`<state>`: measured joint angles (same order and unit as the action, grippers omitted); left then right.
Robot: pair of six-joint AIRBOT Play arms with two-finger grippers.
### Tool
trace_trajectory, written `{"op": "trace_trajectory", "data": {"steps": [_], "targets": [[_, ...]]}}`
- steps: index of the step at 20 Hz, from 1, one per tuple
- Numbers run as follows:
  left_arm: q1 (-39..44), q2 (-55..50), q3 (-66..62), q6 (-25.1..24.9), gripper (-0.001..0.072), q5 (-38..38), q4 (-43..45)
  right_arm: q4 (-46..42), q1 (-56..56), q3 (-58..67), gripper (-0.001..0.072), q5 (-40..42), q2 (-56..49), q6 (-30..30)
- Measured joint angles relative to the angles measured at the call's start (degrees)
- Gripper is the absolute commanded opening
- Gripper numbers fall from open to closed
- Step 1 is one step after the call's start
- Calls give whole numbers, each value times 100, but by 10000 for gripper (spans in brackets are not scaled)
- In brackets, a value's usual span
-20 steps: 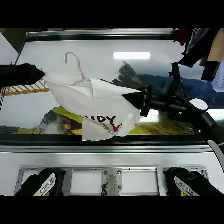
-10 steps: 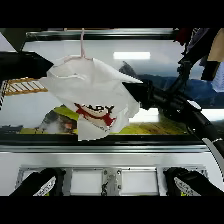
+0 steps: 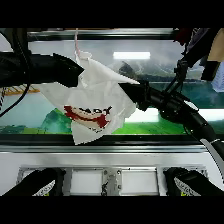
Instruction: Fold the clothes and pants, and hang the long-sleeved shirts on hangers.
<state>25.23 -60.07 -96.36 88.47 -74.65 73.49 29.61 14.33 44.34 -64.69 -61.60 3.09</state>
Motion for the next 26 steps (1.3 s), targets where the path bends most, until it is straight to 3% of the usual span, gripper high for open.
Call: {"op": "trace_trajectory", "data": {"steps": [1,2,3,5,12,13,14,15,21,26], "targets": [[17,2,0,0,34,20,-2,2,2,0,14,0,0,0],[11,13,0,2,263,31,-4,4,2,0,14,4,0,0],[-20,35,0,2,563,39,-28,9,4,0,14,24,0,0],[-140,122,0,7,597,87,-39,22,4,0,14,33,0,0],[-1071,754,-2,7,587,214,-7,44,4,0,14,15,0,-2],[-1213,820,2,9,424,170,0,55,4,0,14,15,0,-2],[-1360,876,4,15,172,111,0,68,4,0,14,20,0,-2],[-1486,914,7,17,17,52,0,103,4,0,14,17,0,-2],[-2081,1014,42,7,19,-260,0,170,-321,205,14,262,201,15],[-2177,1303,837,2,19,-48,-2,-330,-1746,424,14,1139,1130,-188]]}}
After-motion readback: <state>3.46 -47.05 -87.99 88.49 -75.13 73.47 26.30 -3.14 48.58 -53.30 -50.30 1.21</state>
